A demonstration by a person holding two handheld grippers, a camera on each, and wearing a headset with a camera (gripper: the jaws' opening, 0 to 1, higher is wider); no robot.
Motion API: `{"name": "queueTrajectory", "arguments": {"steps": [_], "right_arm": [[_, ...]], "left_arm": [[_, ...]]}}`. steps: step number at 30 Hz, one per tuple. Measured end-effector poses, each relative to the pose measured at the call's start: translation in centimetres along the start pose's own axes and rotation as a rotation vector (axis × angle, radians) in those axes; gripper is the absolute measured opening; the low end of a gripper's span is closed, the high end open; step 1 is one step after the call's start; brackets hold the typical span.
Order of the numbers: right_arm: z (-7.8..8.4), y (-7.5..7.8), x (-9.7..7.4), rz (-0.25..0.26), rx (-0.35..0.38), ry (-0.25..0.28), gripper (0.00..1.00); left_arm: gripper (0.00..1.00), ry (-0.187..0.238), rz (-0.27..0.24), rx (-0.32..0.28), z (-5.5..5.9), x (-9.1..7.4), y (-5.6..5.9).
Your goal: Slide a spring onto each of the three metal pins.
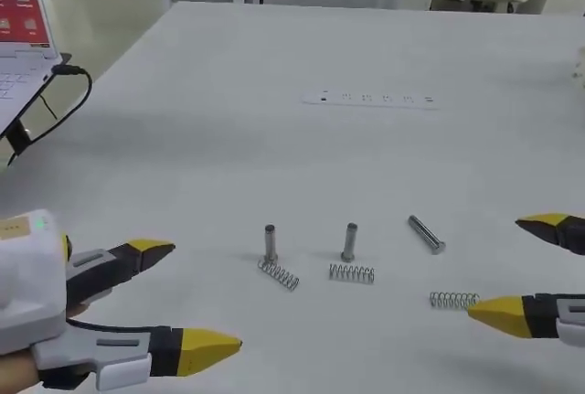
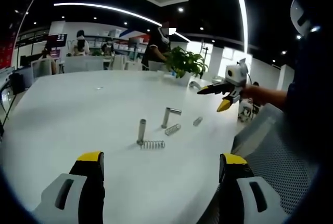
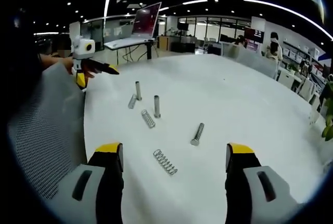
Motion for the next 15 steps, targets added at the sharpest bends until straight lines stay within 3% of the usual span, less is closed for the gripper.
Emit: {"name": "queueTrajectory", "arguments": {"steps": [15], "right_arm": [[-2.2,2.2,2.1,-0.009,-0.063,-0.039,0.78]], "left_arm": [[0.88,0.005,-0.009,0.0,-0.1,-0.1,-0.2]]}}
Point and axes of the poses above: the centre of the closed fingertips' face, and the gripper's own axes: x roughly forward along the fingers, y roughly to its right, z roughly out of its underside, the point moved 5 cm from there along -x, roughly backward along the fingers, and after that the axes turned 4 degrees about -z, right-handed, at the moved point
